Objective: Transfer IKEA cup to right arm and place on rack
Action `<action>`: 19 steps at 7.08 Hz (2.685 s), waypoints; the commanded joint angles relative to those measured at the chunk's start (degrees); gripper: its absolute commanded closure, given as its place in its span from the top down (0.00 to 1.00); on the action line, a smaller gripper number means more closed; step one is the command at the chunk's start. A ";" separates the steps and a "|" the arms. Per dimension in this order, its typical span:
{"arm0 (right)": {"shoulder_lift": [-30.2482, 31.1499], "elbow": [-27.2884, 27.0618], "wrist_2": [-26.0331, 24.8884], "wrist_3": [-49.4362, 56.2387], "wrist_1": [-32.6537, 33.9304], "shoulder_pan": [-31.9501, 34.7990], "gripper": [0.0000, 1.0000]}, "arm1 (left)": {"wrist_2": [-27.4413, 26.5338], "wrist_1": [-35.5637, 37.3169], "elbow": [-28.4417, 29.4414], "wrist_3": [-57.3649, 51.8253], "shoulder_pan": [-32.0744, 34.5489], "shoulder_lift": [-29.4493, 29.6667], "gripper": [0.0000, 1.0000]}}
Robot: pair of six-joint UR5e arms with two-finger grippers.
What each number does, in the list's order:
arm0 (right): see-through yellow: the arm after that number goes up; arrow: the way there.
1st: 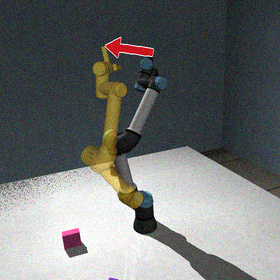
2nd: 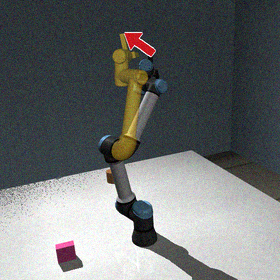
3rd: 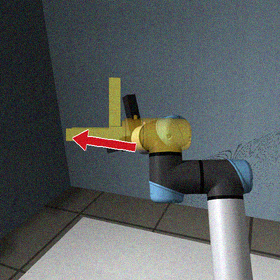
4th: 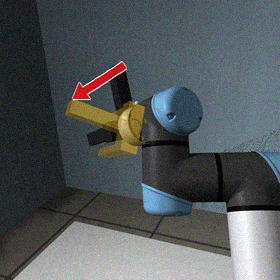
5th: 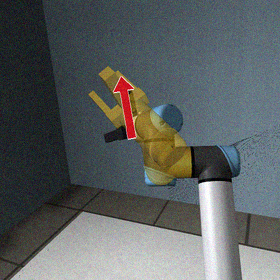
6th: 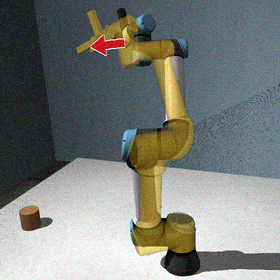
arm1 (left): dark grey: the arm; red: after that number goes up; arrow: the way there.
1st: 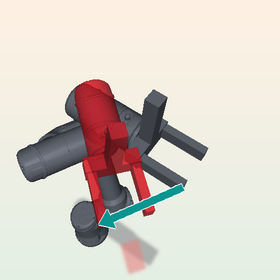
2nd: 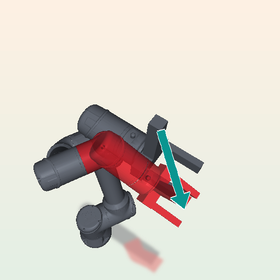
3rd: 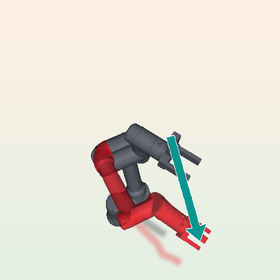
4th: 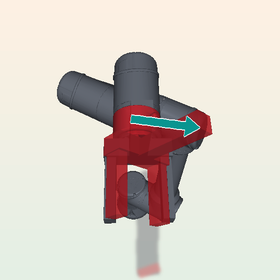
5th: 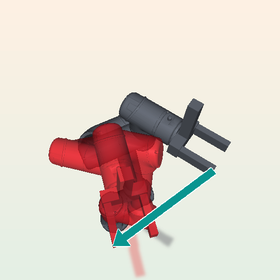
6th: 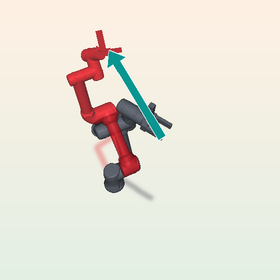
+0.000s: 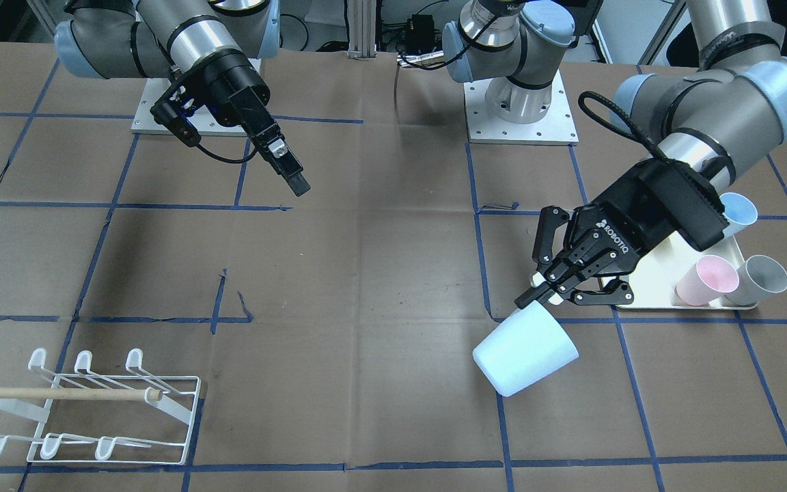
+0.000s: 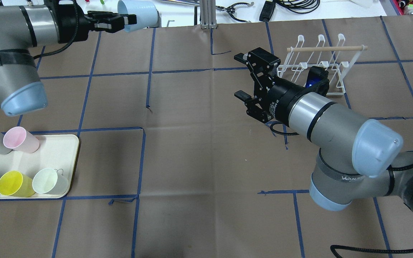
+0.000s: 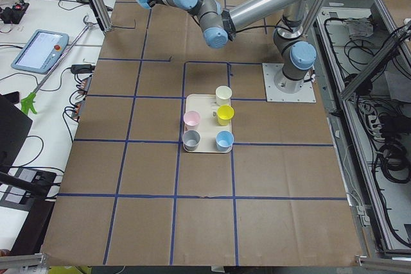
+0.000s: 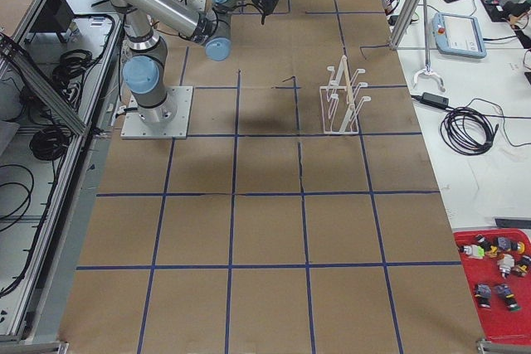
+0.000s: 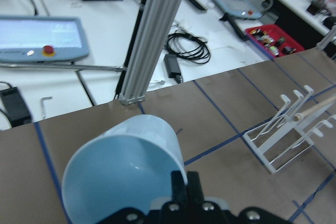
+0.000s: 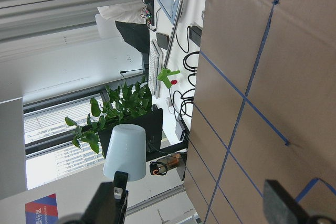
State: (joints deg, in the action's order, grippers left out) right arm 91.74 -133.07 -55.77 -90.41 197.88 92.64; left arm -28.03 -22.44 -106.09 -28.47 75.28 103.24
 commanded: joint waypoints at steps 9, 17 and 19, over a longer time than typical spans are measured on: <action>-7.79 1.92 1.18 1.98 1.88 0.09 0.99 | 0.55 53.02 -12.38 22.22 15.49 11.63 0.07; -17.91 9.13 3.92 2.17 6.21 0.09 0.98 | -1.06 53.11 -12.30 23.64 16.30 11.37 0.08; -19.14 11.50 3.83 2.08 5.77 0.09 0.98 | -0.97 53.11 -12.30 23.64 16.30 11.37 0.08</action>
State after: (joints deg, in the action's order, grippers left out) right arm 73.56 -123.00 -51.92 -88.26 203.81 92.72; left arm -29.03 30.67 -118.39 -4.88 91.58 114.65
